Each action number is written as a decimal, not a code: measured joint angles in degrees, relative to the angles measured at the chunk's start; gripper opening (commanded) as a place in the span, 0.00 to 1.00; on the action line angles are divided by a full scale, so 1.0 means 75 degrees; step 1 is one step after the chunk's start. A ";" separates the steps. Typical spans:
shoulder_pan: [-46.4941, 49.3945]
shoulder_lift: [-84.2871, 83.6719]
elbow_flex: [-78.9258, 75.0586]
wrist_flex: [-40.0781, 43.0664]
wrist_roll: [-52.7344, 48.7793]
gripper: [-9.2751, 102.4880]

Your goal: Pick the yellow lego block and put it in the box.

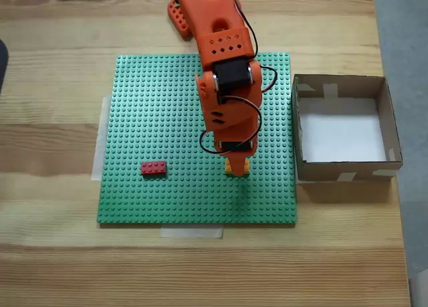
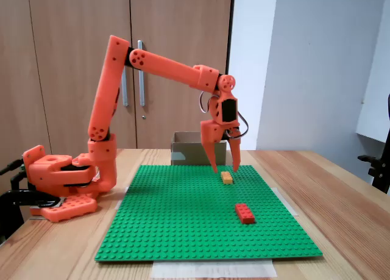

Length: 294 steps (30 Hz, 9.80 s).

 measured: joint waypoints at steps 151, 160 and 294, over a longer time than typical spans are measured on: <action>-0.4512 0.0879 -0.1043 -0.0152 -0.0949 0.08; -0.4172 -0.0563 -0.2285 0.0035 -0.0996 0.08; 0.2027 1.0477 0.8156 -0.4090 -0.2520 0.07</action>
